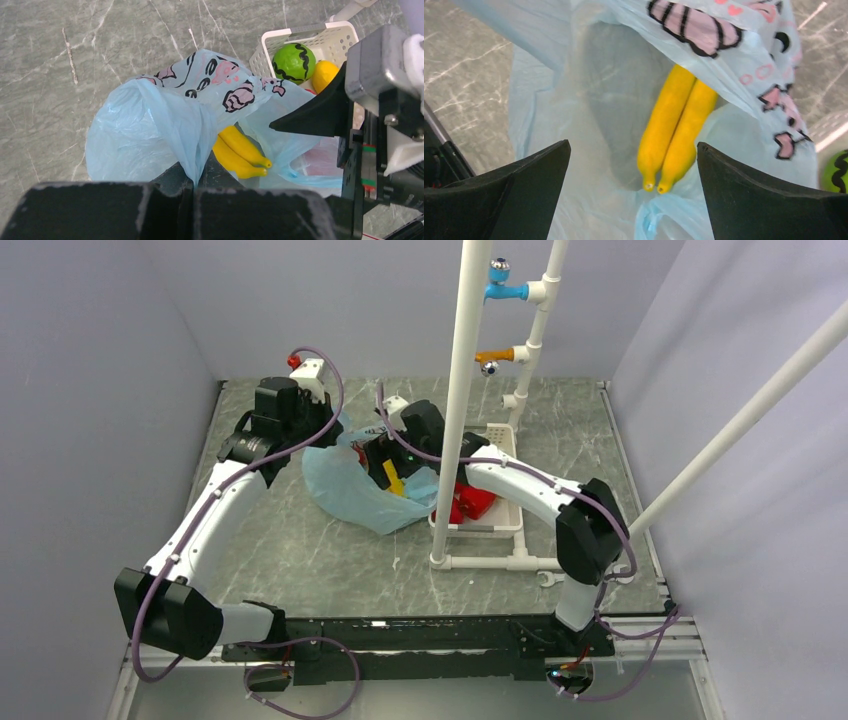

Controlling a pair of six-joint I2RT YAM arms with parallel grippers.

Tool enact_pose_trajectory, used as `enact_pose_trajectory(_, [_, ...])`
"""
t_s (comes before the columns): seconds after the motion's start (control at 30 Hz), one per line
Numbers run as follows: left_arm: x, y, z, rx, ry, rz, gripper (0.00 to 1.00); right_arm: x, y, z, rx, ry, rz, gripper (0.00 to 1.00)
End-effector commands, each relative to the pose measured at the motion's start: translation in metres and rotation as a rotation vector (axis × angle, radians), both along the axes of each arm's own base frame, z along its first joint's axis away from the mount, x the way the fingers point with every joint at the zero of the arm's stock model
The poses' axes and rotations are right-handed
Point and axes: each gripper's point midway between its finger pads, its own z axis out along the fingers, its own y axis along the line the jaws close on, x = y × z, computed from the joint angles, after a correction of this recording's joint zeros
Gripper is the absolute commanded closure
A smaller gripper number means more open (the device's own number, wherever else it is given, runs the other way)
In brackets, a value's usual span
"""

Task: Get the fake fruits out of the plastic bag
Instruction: Adjust the fake fruit in the plastic bag, then take out the fake fruit from the plastic bag.

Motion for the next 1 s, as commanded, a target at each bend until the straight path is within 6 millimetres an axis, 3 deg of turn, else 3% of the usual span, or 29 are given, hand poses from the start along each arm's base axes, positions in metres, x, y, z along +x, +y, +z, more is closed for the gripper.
enact_pose_trajectory(0.0, [-0.002,-0.001,0.028,-0.012,-0.073,-0.012,1.0,-0.001,0.015,0.01,0.028,-0.004,0.039,0.03])
enact_pose_trajectory(0.13, [-0.002,-0.001,0.028,-0.005,-0.078,-0.007,1.0,0.012,0.026,0.002,0.01,0.004,0.042,0.12])
enact_pose_trajectory(0.23, [-0.003,-0.003,0.028,-0.005,-0.076,-0.015,1.0,0.025,0.024,-0.017,-0.068,0.008,-0.001,0.18])
enact_pose_trajectory(0.33, [-0.002,-0.003,0.027,0.0,-0.072,-0.015,1.0,0.034,0.015,-0.044,-0.169,0.026,-0.041,0.17])
enact_pose_trajectory(0.57, [-0.001,-0.006,0.025,-0.006,-0.062,-0.022,1.0,0.039,0.015,-0.078,-0.239,0.029,-0.057,0.1])
enact_pose_trajectory(0.73, [-0.001,-0.005,0.023,-0.004,-0.058,-0.017,1.0,0.038,0.016,-0.113,-0.349,0.019,-0.056,0.07])
enact_pose_trajectory(0.83, [-0.001,-0.004,0.023,-0.004,-0.058,-0.016,1.0,0.043,0.011,-0.126,-0.405,0.001,-0.082,0.09])
enact_pose_trajectory(0.97, [-0.001,-0.004,0.023,-0.003,-0.056,-0.014,1.0,0.047,0.007,-0.13,-0.431,-0.02,-0.092,0.15])
